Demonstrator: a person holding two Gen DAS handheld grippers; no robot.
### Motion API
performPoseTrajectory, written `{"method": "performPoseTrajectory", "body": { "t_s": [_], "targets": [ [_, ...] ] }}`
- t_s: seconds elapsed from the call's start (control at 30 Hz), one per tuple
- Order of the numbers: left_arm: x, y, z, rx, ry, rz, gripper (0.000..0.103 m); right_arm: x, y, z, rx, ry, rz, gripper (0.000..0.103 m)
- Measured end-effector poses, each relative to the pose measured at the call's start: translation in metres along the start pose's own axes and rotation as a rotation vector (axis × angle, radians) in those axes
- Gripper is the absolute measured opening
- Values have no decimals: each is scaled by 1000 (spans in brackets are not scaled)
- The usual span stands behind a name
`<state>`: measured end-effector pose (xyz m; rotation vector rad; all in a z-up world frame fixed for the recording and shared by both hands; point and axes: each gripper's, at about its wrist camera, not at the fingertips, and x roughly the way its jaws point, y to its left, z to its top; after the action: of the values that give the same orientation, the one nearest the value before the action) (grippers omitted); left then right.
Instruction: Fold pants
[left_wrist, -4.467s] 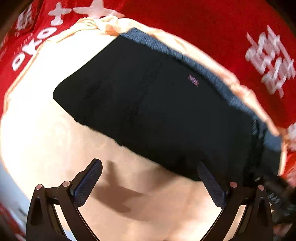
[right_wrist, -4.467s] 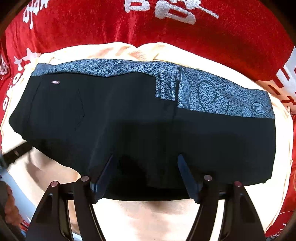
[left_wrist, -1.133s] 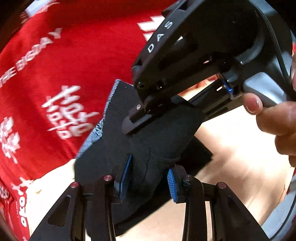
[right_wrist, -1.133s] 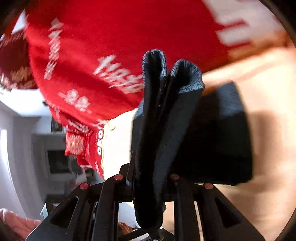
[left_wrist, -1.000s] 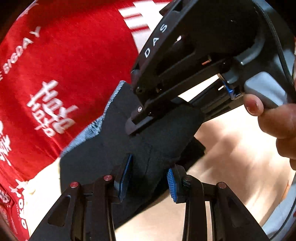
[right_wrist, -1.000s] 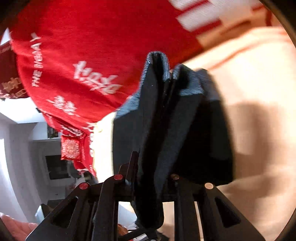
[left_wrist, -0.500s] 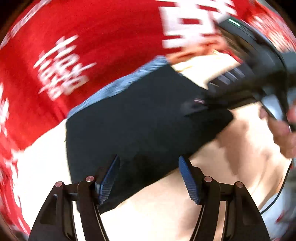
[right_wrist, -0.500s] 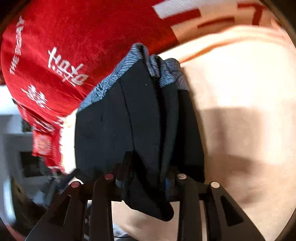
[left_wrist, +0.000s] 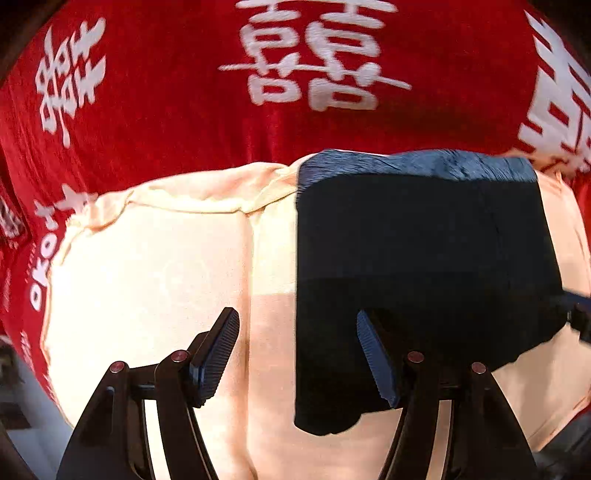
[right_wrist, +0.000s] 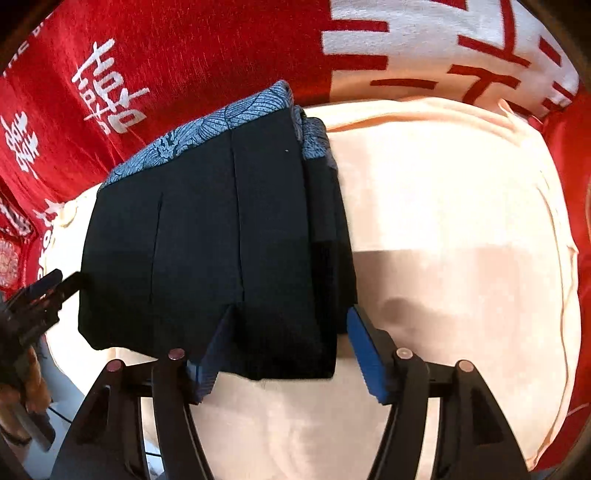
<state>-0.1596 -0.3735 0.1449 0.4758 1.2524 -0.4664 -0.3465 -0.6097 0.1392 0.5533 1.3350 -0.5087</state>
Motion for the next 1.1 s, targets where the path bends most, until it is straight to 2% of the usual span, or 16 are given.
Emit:
{"method": "performPoseTrajectory", "body": {
  "t_s": [0.1, 0.17, 0.2, 0.27, 0.33, 0.47, 0.53, 0.57, 0.63, 0.73, 0.87, 1.0, 1.1],
  "targets": [
    [6, 12, 11, -42, -4, 2, 68, -10, 2, -2, 5, -23, -49, 67],
    [7, 20, 25, -76, -17, 2, 67, -22, 9, 0, -15, -72, -124, 67],
    [8, 23, 31, -91, -23, -3, 68, -27, 10, 0, -22, -93, -131, 67],
    [15, 28, 48, -113, -30, -19, 68, -38, 14, 3, -21, -144, -105, 66],
    [23, 26, 59, -115, -24, -30, 68, -42, 20, 9, -20, -172, -57, 60],
    [52, 17, 61, -95, 32, -1, 68, -21, 31, 17, -32, -115, -27, 60],
    [60, 17, 58, -95, 43, 26, 82, 3, 30, 13, -36, -48, -66, 60],
    [60, 18, 55, -99, 36, 31, 84, 11, 27, 8, -29, -24, -91, 60],
    [58, 20, 51, -102, 34, 8, 84, 11, 18, 2, 9, -53, -54, 60],
    [57, 20, 48, -77, 31, -1, 84, 9, 12, 0, 36, -44, -41, 62],
    [54, 18, 47, -68, 37, 4, 84, 9, 13, 2, 33, -27, -51, 64],
    [54, 20, 47, -74, 49, -5, 84, 14, 16, 5, 41, -21, -87, 71],
    [52, 21, 45, -71, 54, -16, 84, 18, 8, 4, 120, -10, -61, 75]
  ]
}}
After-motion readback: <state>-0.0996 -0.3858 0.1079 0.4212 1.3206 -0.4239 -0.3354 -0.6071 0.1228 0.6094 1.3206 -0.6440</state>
